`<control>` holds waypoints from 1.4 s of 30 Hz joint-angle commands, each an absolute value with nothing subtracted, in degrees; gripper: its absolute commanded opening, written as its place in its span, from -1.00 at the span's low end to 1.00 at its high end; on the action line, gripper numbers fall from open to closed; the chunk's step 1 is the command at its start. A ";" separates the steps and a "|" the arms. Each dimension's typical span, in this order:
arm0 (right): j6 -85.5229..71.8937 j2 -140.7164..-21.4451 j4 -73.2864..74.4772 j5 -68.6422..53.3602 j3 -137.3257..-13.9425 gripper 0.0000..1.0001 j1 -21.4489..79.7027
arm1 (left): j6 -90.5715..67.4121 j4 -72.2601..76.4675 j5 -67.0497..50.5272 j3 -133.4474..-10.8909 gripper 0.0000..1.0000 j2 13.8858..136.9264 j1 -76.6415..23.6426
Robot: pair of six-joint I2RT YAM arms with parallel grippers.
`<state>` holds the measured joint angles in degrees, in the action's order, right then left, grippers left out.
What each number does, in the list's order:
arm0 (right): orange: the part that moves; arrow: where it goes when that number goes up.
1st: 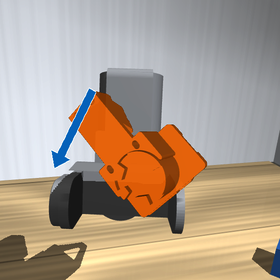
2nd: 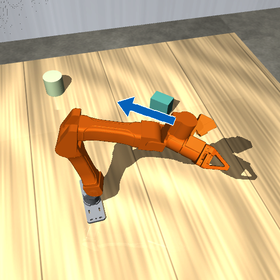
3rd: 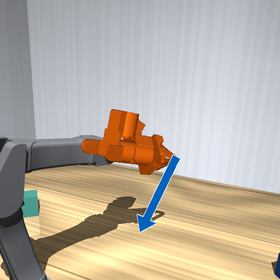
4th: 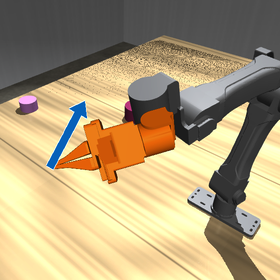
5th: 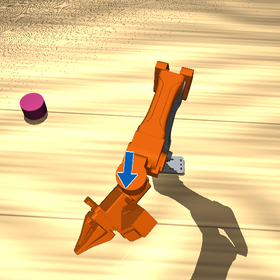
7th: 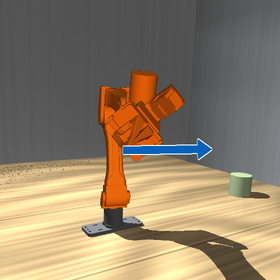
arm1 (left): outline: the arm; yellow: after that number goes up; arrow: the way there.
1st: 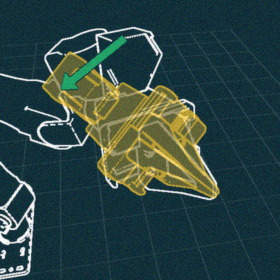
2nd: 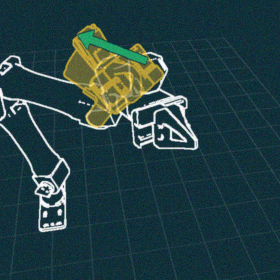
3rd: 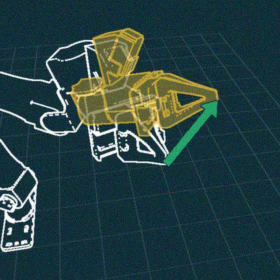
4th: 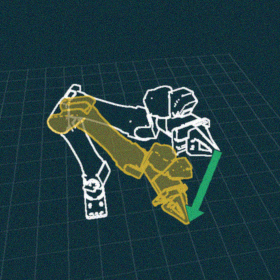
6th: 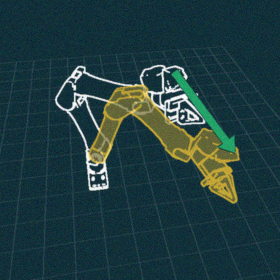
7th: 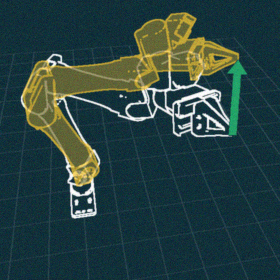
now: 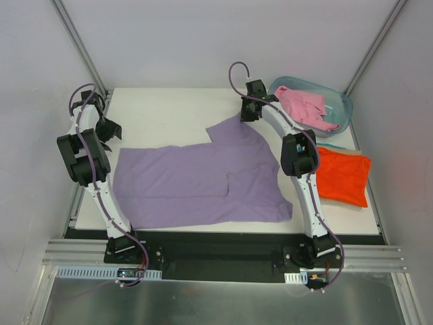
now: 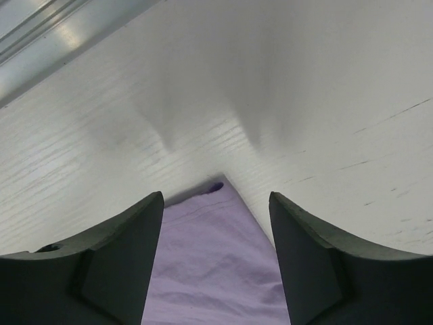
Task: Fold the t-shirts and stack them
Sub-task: Grap the side of the flattened tshirt furthest away from the robot with both arms
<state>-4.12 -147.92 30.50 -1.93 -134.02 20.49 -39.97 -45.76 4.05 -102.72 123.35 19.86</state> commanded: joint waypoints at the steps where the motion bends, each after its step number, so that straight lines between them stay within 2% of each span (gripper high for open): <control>1: -2.29 -144.84 29.18 -2.02 -133.33 -0.99 20.48 | -39.38 -47.37 2.28 -102.14 0.26 124.28 18.81; 6: -2.81 -145.20 29.44 -3.51 -132.54 -0.99 20.39 | -38.76 -47.46 2.29 -101.43 -0.20 125.77 17.84; 18: -2.64 -143.79 29.53 -6.06 -130.52 -0.99 19.69 | -39.11 -50.10 7.21 -101.43 -0.18 127.35 16.61; 22: -1.85 -143.09 29.71 -6.50 -129.81 -0.99 19.69 | -39.11 -50.54 7.03 -101.51 -0.49 127.71 15.91; 24: -1.41 -142.74 29.36 -6.59 -129.64 -0.99 19.69 | -38.68 -51.06 6.94 -101.78 -0.92 127.62 15.73; 25: -0.97 -142.47 29.09 -6.77 -129.73 -0.99 19.69 | -38.58 -51.15 6.94 -101.95 -1.00 127.36 15.73; 31: 5.35 -139.49 25.58 -11.07 -130.26 -0.99 20.04 | -37.71 -51.15 7.73 -103.45 -1.00 123.50 15.38; 38: 15.37 -130.18 22.24 -14.75 -121.30 -0.99 21.79 | -38.41 -51.06 10.28 -98.54 -1.00 115.67 14.15; 42: 17.05 -123.25 21.63 -14.85 -112.01 -0.99 23.73 | -39.11 -51.06 9.93 -93.36 -1.00 111.20 13.01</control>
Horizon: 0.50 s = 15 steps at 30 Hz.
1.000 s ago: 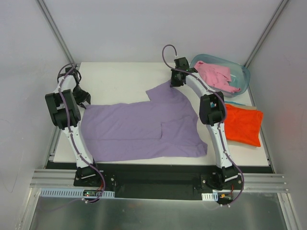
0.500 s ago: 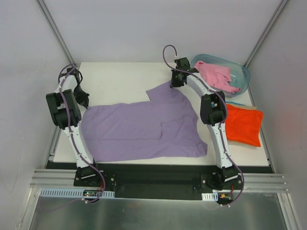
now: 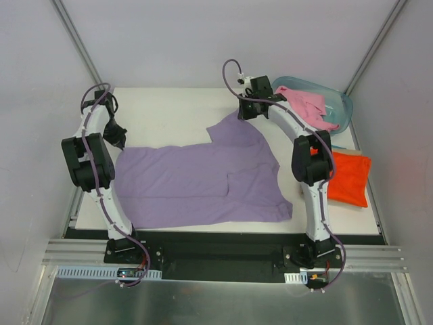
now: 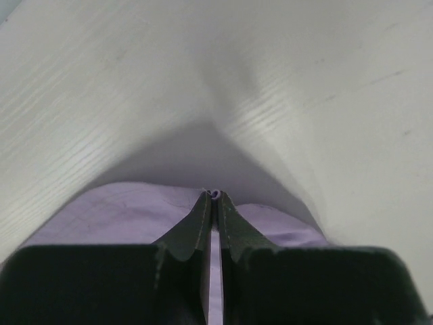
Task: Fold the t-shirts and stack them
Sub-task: Grap the side of the flattened tshirt furthest away from the robot with both arms
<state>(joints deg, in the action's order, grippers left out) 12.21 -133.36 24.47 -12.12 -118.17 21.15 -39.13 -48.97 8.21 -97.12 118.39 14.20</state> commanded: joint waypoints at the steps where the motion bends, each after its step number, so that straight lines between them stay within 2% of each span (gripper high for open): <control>1: 16.70 -121.92 21.19 -14.94 -110.15 -0.99 24.08 | -39.37 -51.06 9.93 -92.38 -1.00 110.40 12.92; 7: 14.94 -111.63 18.72 -12.83 -95.05 -0.99 26.28 | -42.36 -50.89 11.60 -82.72 -1.00 102.31 11.87; 15: 8.27 -98.89 21.53 -8.53 -80.87 -0.99 27.60 | -46.23 -48.87 13.01 -68.84 -1.00 89.49 11.25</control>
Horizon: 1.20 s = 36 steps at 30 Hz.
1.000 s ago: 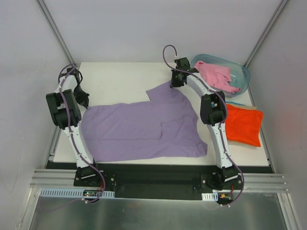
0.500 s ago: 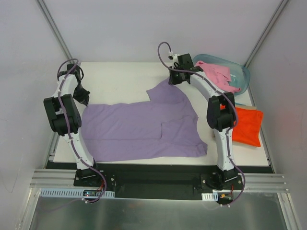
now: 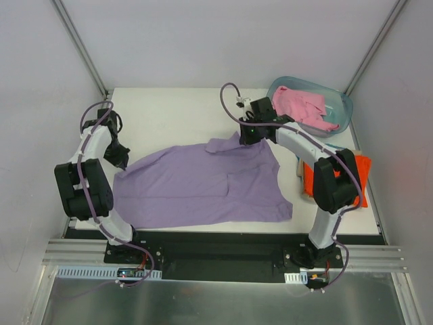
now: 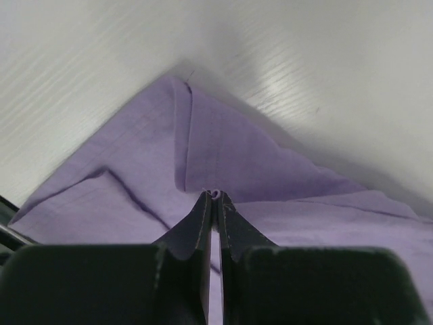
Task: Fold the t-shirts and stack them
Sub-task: Grap the side of the flattened tshirt furthest away from the robot with both arms, then fold the other side of the tshirt into a rectangle
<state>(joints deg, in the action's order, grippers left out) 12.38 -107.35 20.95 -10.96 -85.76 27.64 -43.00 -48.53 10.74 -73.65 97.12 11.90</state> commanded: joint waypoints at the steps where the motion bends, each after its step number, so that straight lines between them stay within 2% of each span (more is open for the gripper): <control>1: 8.00 -97.66 21.62 -8.26 -79.29 -0.99 27.60 | -46.23 -48.26 13.18 -67.95 -1.00 88.43 11.25; 12: 6.42 -82.10 24.34 -6.24 -67.16 -0.99 27.86 | -49.39 -47.81 17.22 -58.63 -1.00 75.51 11.25; 20: 6.50 -74.02 29.53 -5.10 -64.42 -0.99 27.77 | -50.80 -47.99 17.66 -55.73 -1.00 69.53 11.34; 30: 7.56 -69.96 34.01 -7.64 -63.11 -0.95 27.69 | -52.74 -49.39 19.95 -52.30 -1.00 62.85 13.44; 36: 7.82 -68.29 39.45 -4.66 -64.59 -0.94 27.60 | -53.44 -50.89 19.51 -50.98 -1.00 60.65 14.50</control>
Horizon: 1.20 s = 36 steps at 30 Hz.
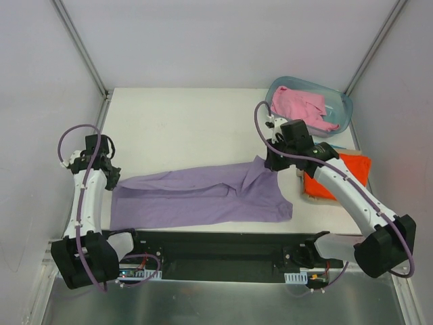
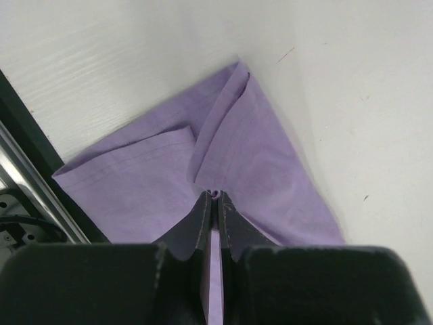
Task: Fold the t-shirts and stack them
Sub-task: Fold the other side of the tshirt into a rectangle
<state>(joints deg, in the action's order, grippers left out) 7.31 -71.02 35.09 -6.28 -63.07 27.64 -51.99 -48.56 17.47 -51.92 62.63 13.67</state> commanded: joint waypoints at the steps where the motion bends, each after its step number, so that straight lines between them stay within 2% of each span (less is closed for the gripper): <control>1: 7.30 -67.77 40.68 -4.57 -64.60 -0.94 27.60 | -53.87 -50.98 19.51 -50.80 -1.00 60.56 14.59; 12: 5.98 -65.92 48.78 -4.93 -63.02 -0.88 27.34 | -56.51 -52.03 19.51 -46.15 -1.00 59.94 14.59; 16: 4.92 -66.97 49.83 -1.94 -60.39 -0.77 27.16 | -59.41 -52.38 21.44 -42.73 -1.00 60.55 14.59; 17: 4.57 -67.15 50.01 -0.80 -59.42 -0.73 27.16 | -59.59 -52.47 21.79 -42.37 -0.92 60.82 14.68; 18: 3.96 -67.58 50.44 2.08 -58.81 -0.68 27.07 | -59.94 -52.47 22.32 -42.10 -0.69 61.08 14.59; 20: 2.64 -67.94 50.97 4.82 -57.49 -0.52 27.16 | -60.38 -53.08 23.38 -41.75 -0.43 61.87 14.76; 21: 1.59 -68.46 52.02 7.01 -57.22 -0.46 27.07 | -60.99 -53.35 23.64 -41.75 -0.12 62.05 14.68; 23: 0.36 -68.90 53.26 9.30 -56.87 -0.14 27.07 | -61.26 -53.88 23.56 -42.27 0.08 62.14 14.77; 24: 0.09 -69.17 54.04 10.80 -56.69 -0.04 26.98 | -60.91 -53.96 23.29 -42.88 0.27 62.05 14.85; 25: 0.09 -69.17 54.31 11.33 -56.78 0.20 27.07 | -60.56 -54.14 22.77 -43.41 0.56 61.53 14.94; 27: 0.26 -68.82 54.23 10.99 -57.56 0.46 27.07 | -59.16 -54.41 20.75 -45.16 0.73 60.91 14.94; 28: 0.70 -68.73 53.97 10.29 -58.00 0.82 27.07 | -58.54 -54.49 20.05 -45.87 0.89 60.04 14.94; 29: 1.05 -68.38 53.62 9.59 -58.44 0.93 27.16 | -57.93 -54.49 18.65 -46.49 0.98 59.51 14.85; 32: 2.54 -67.68 51.86 3.89 -60.38 0.93 27.07 | -54.68 -54.40 16.01 -49.12 0.99 57.66 14.85; 36: 1.59 -66.97 44.16 -10.41 -60.91 0.93 27.25 | -49.93 -52.92 7.06 -50.97 0.99 56.34 14.59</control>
<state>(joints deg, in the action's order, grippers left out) 1.96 -69.14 51.07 2.66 -57.98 27.24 -55.40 -52.80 15.86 -48.10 58.28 14.37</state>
